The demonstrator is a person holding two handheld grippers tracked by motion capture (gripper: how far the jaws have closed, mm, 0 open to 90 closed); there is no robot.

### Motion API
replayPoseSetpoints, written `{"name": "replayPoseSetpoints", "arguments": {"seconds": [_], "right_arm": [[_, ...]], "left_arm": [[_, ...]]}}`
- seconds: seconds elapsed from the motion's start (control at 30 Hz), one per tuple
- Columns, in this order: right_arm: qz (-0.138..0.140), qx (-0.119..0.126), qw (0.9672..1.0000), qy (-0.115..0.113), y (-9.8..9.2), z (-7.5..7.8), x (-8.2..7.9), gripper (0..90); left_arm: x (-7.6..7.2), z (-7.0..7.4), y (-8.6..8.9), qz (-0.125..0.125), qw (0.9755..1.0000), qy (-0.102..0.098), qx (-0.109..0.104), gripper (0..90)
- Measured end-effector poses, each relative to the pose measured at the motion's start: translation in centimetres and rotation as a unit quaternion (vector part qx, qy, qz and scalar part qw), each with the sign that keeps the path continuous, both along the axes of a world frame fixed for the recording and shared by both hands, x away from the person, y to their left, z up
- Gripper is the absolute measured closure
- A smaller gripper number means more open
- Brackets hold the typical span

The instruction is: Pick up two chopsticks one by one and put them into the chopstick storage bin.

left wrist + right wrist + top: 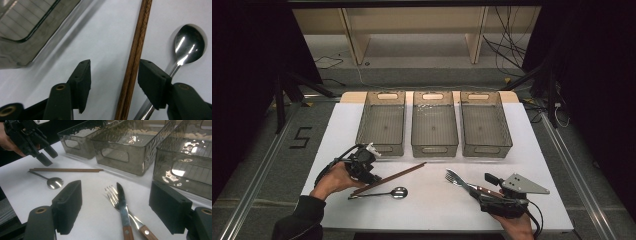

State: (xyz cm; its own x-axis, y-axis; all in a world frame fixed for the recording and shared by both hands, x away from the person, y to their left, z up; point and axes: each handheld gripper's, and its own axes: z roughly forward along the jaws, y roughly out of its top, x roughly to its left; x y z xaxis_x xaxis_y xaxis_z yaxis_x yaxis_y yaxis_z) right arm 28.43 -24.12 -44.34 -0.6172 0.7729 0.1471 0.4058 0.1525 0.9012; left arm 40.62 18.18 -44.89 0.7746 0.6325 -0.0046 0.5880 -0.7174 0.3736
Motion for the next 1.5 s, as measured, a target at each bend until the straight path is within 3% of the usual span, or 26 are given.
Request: {"name": "replayPoseSetpoints", "arguments": {"seconds": [0.07, 0.17, 0.37, 0.6, 0.67, 1.23, 1.5], "right_arm": [[0.000, 0.001, 1.0000, 0.000, 0.0, 0.0, 0.0, 27.3], [0.000, 0.001, 1.0000, 0.000, 0.0, 0.0, 0.0, 27.3], [0.001, 0.000, 1.0000, 0.000, 0.0, 0.0, 0.0, 27.3], [0.000, 0.001, 1.0000, 0.001, 0.0, 0.0, 0.0, 27.4], [0.000, 0.001, 1.0000, 0.001, 0.0, 0.0, 0.0, 27.4], [0.001, 0.000, 1.0000, 0.003, 0.0, 0.0, 0.1, 28.0], [0.001, 0.000, 1.0000, 0.003, 0.0, 0.0, 0.1, 28.1]], "left_arm": [[0.4, -0.4, -0.2, -0.012, 0.9997, 0.012, 0.016, 46.6], [0.6, -0.9, -0.5, -0.019, 0.9992, 0.025, 0.024, 49.5], [0.9, -0.9, -0.8, -0.032, 0.9985, 0.032, 0.031, 54.7], [1.0, -0.9, -1.4, -0.044, 0.9975, 0.027, 0.049, 59.2], [1.0, -1.1, -1.8, -0.049, 0.9961, 0.023, 0.070, 60.5], [1.3, -1.3, -2.2, -0.080, 0.9934, 0.048, 0.067, 82.3], [1.3, -1.2, -2.4, -0.088, 0.9922, 0.049, 0.074, 83.7]]}}
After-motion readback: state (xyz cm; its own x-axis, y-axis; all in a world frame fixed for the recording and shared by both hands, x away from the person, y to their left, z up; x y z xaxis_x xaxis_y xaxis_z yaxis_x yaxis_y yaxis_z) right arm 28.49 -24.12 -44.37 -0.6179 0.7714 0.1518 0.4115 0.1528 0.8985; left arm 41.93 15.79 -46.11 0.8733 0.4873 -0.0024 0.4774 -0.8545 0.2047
